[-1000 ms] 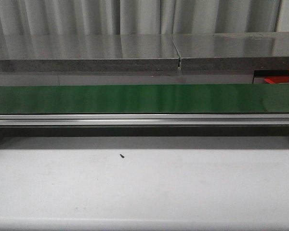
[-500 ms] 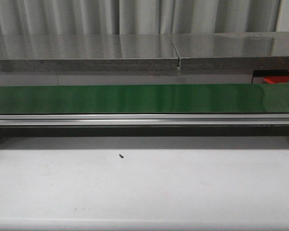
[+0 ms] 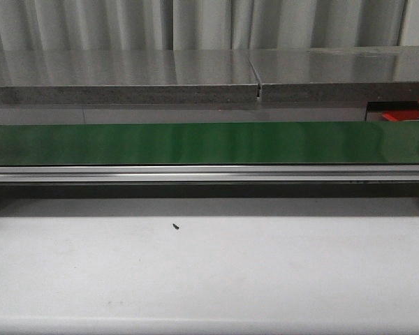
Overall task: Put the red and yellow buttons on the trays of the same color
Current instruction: 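Set the red button on the belt and open the left gripper, then move the left gripper over a yellow button and grasp it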
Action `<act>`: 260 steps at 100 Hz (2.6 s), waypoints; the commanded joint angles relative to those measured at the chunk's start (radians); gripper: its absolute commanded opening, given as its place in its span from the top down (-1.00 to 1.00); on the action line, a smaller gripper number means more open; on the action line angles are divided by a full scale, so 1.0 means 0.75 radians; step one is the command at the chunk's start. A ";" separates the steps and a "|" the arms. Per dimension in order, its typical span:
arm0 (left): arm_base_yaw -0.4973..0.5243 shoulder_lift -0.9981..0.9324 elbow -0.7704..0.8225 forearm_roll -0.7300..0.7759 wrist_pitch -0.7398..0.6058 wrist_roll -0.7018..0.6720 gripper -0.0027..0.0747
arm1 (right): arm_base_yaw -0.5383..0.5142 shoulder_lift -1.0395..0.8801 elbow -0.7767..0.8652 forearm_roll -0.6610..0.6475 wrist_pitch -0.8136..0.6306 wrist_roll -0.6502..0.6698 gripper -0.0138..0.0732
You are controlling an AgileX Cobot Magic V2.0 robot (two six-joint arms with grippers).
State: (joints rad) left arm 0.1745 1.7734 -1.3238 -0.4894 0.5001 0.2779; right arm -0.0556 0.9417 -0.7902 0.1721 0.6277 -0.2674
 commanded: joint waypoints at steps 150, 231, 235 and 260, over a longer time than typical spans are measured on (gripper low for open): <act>0.363 0.156 -0.188 0.030 -0.081 0.026 -0.77 | 0.004 -0.021 -0.036 0.004 -0.070 -0.008 0.91; 0.365 0.613 -0.732 0.073 -0.027 0.026 -0.60 | 0.004 -0.021 -0.036 0.004 -0.070 -0.008 0.91; 0.365 0.613 -0.732 0.073 -0.029 0.026 -0.48 | 0.004 -0.021 -0.036 0.004 -0.070 -0.008 0.91; 0.365 0.603 -0.793 0.076 0.025 0.026 0.81 | 0.004 -0.021 -0.036 0.004 -0.070 -0.008 0.91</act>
State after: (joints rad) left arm 0.4474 2.2962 -1.8671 -0.4171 0.5387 0.2986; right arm -0.0556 0.9417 -0.7902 0.1721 0.6277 -0.2691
